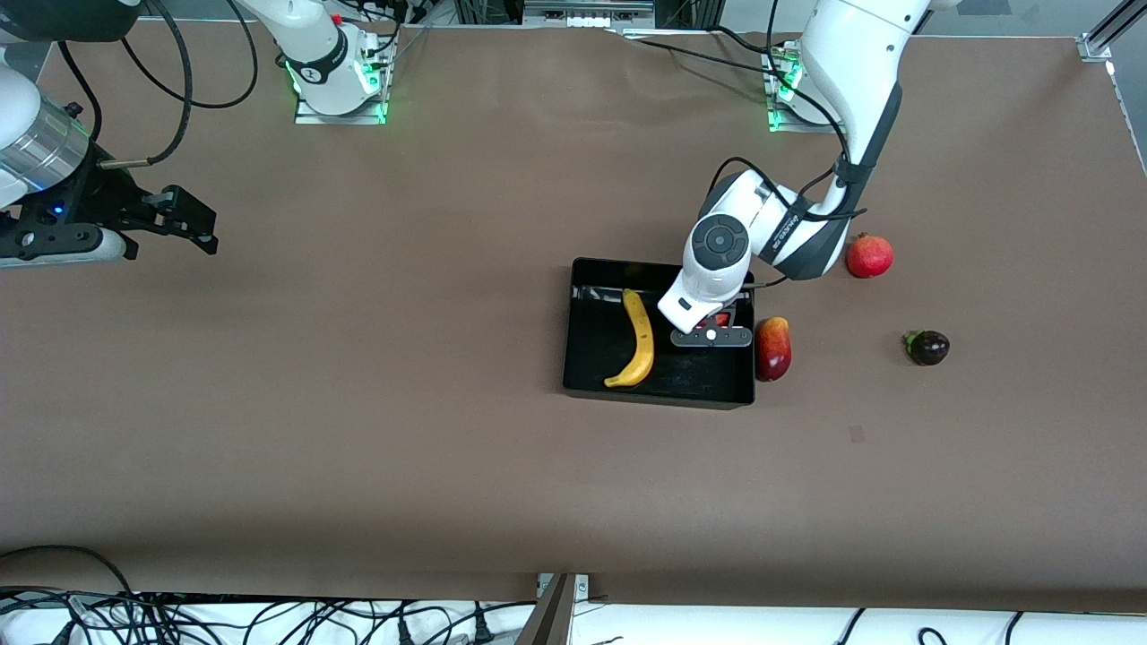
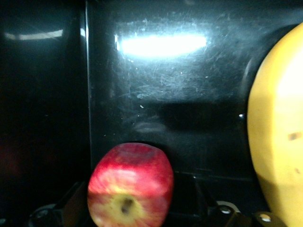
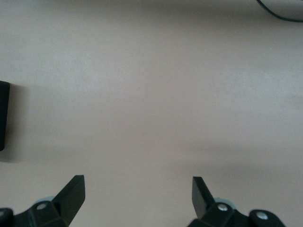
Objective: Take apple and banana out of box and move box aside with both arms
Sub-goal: 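Grasp the red-yellow apple with the left gripper and lift it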
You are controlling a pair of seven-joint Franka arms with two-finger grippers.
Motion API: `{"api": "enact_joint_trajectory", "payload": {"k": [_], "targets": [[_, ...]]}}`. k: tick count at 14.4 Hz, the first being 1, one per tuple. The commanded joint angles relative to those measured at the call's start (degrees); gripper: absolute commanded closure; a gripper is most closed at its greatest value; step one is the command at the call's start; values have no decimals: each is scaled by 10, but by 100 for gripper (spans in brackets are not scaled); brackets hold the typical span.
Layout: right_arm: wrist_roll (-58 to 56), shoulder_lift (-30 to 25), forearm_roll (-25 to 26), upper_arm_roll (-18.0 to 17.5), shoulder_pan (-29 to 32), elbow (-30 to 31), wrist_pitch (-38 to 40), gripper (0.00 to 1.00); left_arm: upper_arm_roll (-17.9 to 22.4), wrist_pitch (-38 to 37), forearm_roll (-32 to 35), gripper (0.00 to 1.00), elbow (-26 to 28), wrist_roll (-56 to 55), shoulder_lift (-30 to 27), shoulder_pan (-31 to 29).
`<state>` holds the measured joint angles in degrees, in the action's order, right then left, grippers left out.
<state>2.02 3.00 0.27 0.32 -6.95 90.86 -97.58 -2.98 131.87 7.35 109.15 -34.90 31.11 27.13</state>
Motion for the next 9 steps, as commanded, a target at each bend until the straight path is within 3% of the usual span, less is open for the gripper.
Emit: {"api": "enact_joint_trajectory", "payload": {"k": [1, 2, 4, 6, 7, 9], "targets": [[-7, -3, 1, 0, 2, -3, 6, 0, 2, 16, 21, 7, 6, -6, 5, 1], [-7, -3, 1, 0, 1, -3, 6, 0, 1, 16, 21, 25, 6, -6, 6, 1], [-7, -3, 1, 1, 2, -3, 6, 0, 2, 15, 21, 31, 6, -6, 6, 1], [-7, -3, 1, 0, 1, -3, 6, 0, 1, 13, 21, 64, 6, -7, 6, -1], [-7, -3, 1, 0, 1, -3, 6, 0, 1, 11, 21, 73, 5, -6, 3, -2], [-7, -3, 1, 0, 2, -3, 6, 0, 2, 3, 21, 73, -3, -3, -8, -2]]}}
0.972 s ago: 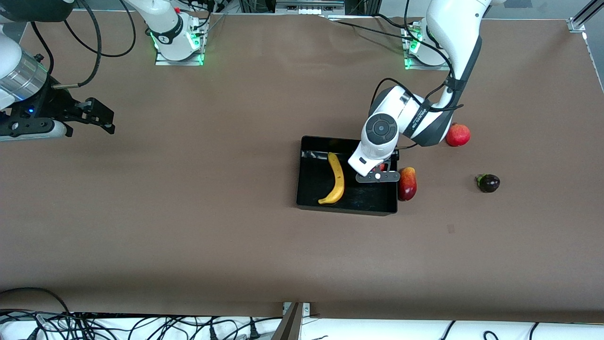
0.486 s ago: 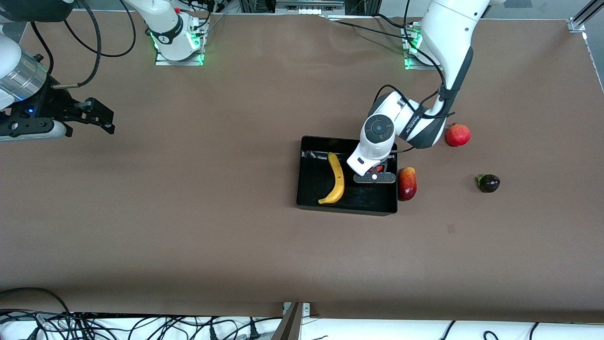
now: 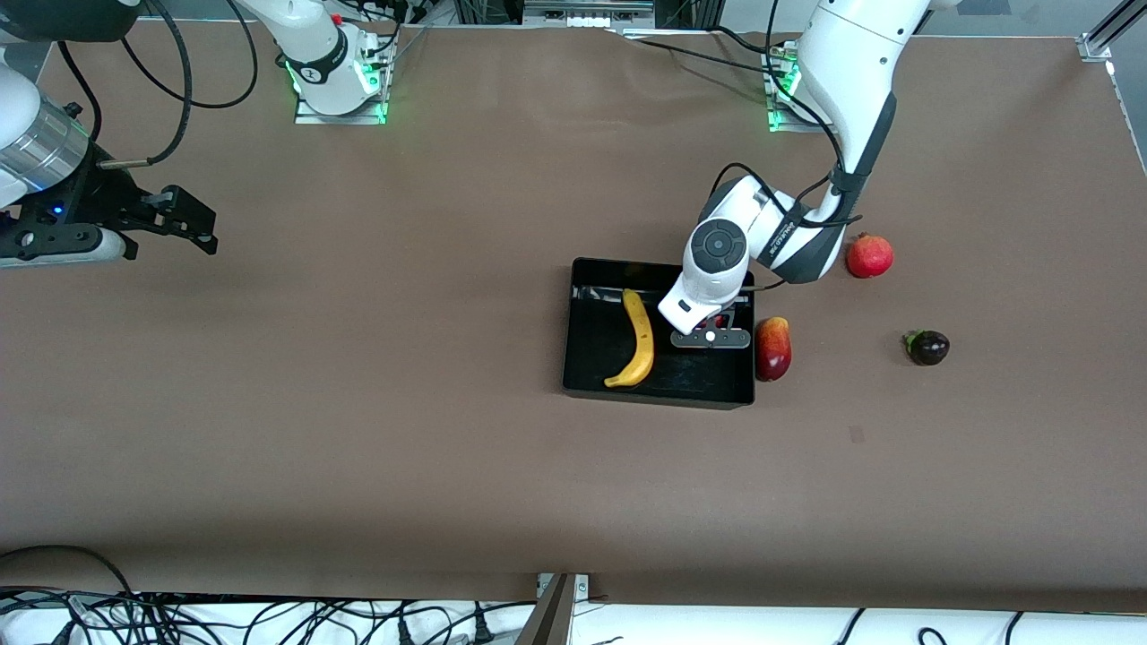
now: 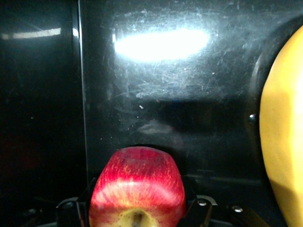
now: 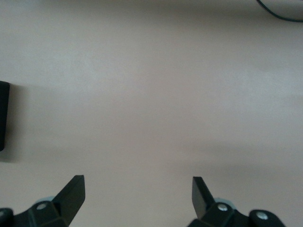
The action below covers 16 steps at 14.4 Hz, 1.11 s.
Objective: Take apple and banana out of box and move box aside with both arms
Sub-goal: 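Grasp the red-yellow apple with the left gripper and lift it, then lower the apple onto the table beside the mango and open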
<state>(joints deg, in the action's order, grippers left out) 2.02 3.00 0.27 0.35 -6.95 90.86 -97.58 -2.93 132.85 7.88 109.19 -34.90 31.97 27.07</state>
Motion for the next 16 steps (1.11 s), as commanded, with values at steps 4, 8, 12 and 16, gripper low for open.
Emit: {"api": "enact_joint_trajectory", "payload": {"k": [4, 8, 12, 16], "targets": [[-7, -3, 1, 0, 2, -3, 6, 0, 1, -148, 13, 73, -70, 6, -76, -22], [-7, -3, 1, 0, 2, -3, 6, 0, 1, -259, 11, 72, -68, 141, -127, -87], [-7, -3, 1, 0, 2, -3, 6, 0, 1, -250, 17, 72, 17, 262, -136, -159], [-7, -3, 1, 0, 2, -3, 6, 0, 0, -52, 16, 62, 160, 307, -138, -199]]}}
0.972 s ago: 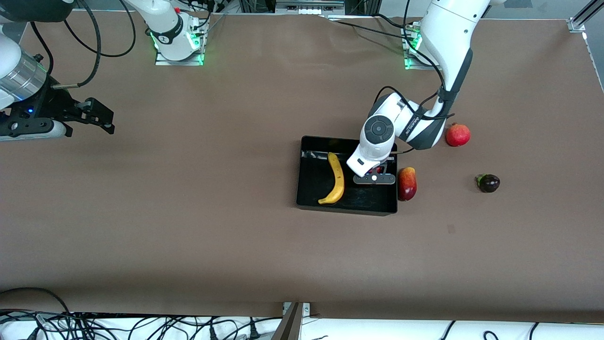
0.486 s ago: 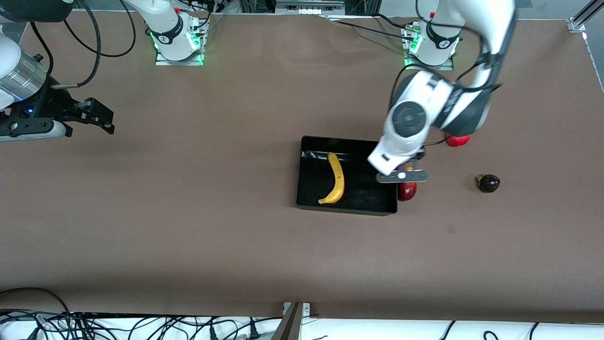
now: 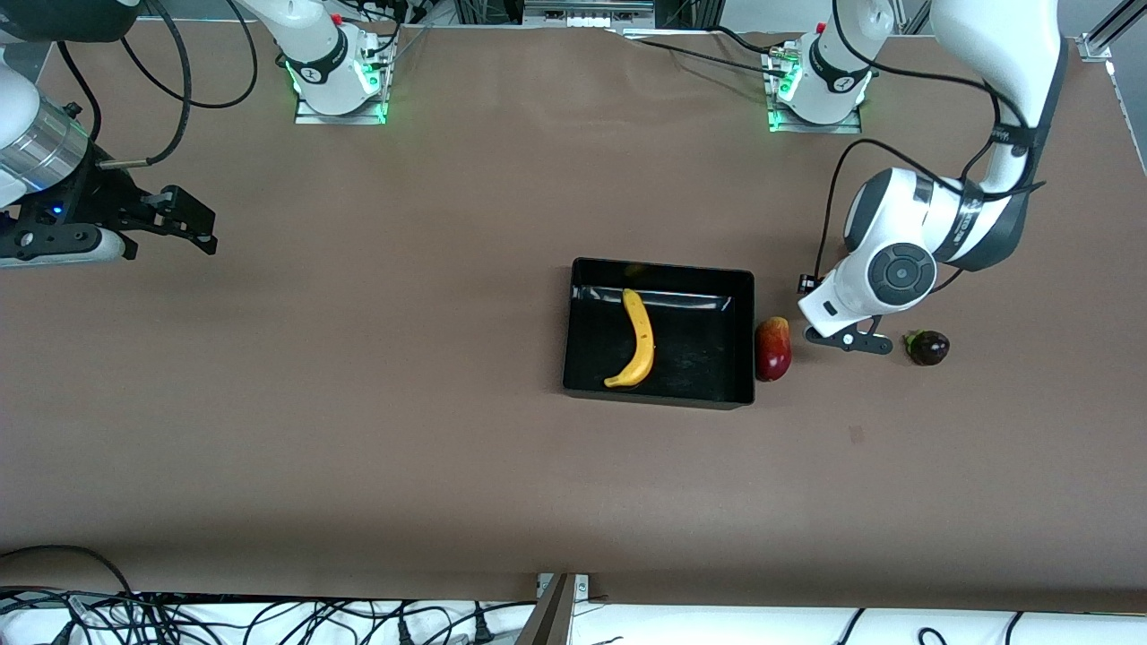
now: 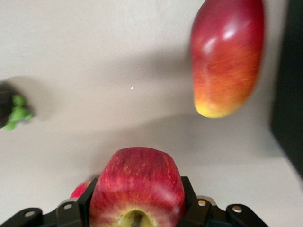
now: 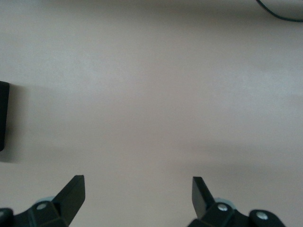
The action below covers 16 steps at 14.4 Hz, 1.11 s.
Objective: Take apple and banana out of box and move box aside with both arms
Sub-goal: 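Lower the apple onto the table beside the mango and open, then reach into the box and grasp the yellow banana with the left gripper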
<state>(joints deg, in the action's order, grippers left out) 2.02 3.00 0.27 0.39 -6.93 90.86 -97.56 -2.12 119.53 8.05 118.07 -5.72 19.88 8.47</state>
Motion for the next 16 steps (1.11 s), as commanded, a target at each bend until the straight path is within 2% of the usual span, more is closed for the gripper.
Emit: {"api": "enact_joint_trajectory", "payload": {"k": [1, 2, 3, 4, 6, 8, 9, 10, 12, 16], "targets": [[-7, -3, 1, 0, 2, -3, 6, 0, -8, 111, 14, 60, 88, 20, -14, -18], [-7, -3, 1, 0, 2, -3, 6, 0, -8, 132, 14, 43, 98, 21, -9, -20], [-7, -3, 1, 0, 2, -3, 6, 0, -8, 135, 14, 10, 99, 21, -8, -19], [-7, -3, 1, 0, 2, -3, 6, 0, -8, 135, 14, 0, 99, 22, -10, -20], [-7, -3, 1, 0, 2, -3, 6, 0, -9, 130, 14, 0, 92, 21, -13, -19], [-7, -3, 1, 0, 2, -3, 6, 0, -11, 107, 14, 0, 76, 24, -43, -13], [-7, -3, 1, 0, 2, -3, 7, 0, -36, 86, 5, 0, 59, 21, -57, -11], [-7, -3, 1, 0, 2, -3, 6, 0, -67, 62, 4, 0, 23, 19, -57, -12], [-7, -3, 1, 0, 2, -3, 7, 0, -99, 28, 3, 0, -64, -6, -29, -3], [-7, -3, 1, 0, 2, -3, 7, 0, -117, 26, -1, 0, -192, -80, 58, 56]]}}
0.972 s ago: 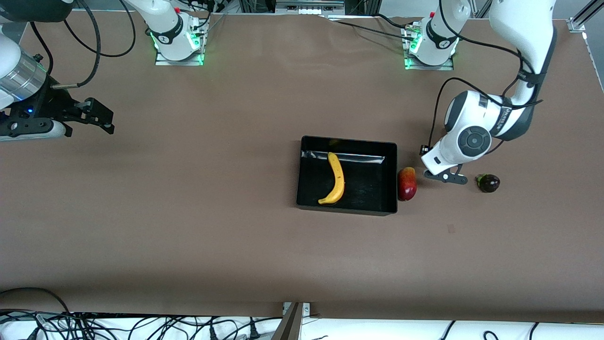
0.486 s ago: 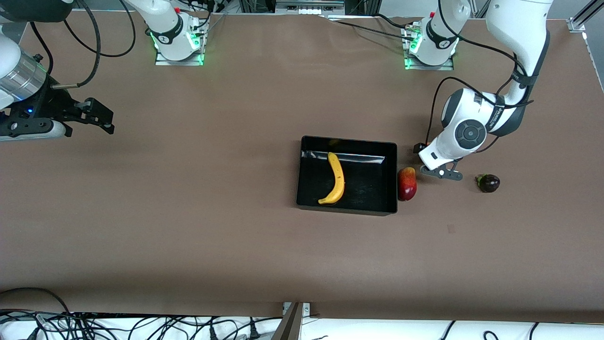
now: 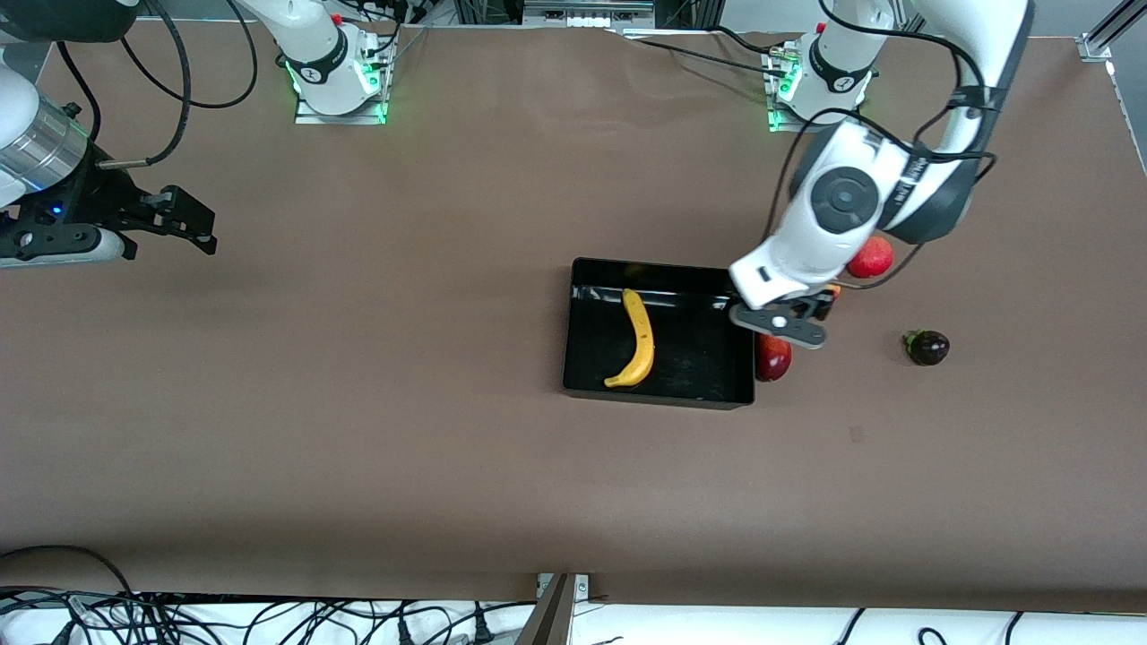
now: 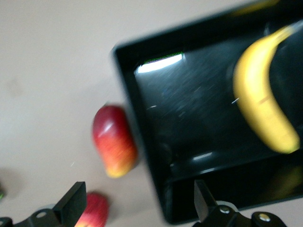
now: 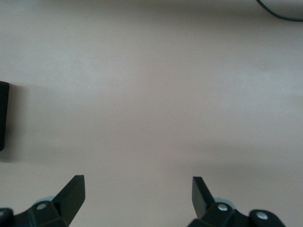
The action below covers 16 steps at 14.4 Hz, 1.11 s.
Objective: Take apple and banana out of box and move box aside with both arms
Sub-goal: 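Reach into the box and grasp the yellow banana with the left gripper, then lift the banana out of the box with the left gripper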
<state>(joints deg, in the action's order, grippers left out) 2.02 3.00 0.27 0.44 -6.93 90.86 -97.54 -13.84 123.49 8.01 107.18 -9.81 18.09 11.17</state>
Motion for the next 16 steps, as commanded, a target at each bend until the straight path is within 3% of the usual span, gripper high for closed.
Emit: {"api": "enact_joint_trajectory", "payload": {"k": [1, 5, 12, 15, 16], "targets": [[-7, -3, 1, 0, 2, -3, 7, 0, 0, -10, -1, 0, -101, -82, 101, 45], [-7, -3, 1, 0, 2, -3, 7, 0, 3, 28, 10, 0, -142, -206, 190, 110], [-8, -3, 1, 0, 2, -3, 6, 0, 2, 108, 10, 0, -132, -209, 246, 119], [-8, -3, 1, 0, 2, -3, 6, 0, 1, 106, 9, 79, -121, -210, 246, 115], [-7, -3, 1, 0, 2, -3, 6, 0, 1, 104, 9, 94, -121, -210, 244, 113]]}}
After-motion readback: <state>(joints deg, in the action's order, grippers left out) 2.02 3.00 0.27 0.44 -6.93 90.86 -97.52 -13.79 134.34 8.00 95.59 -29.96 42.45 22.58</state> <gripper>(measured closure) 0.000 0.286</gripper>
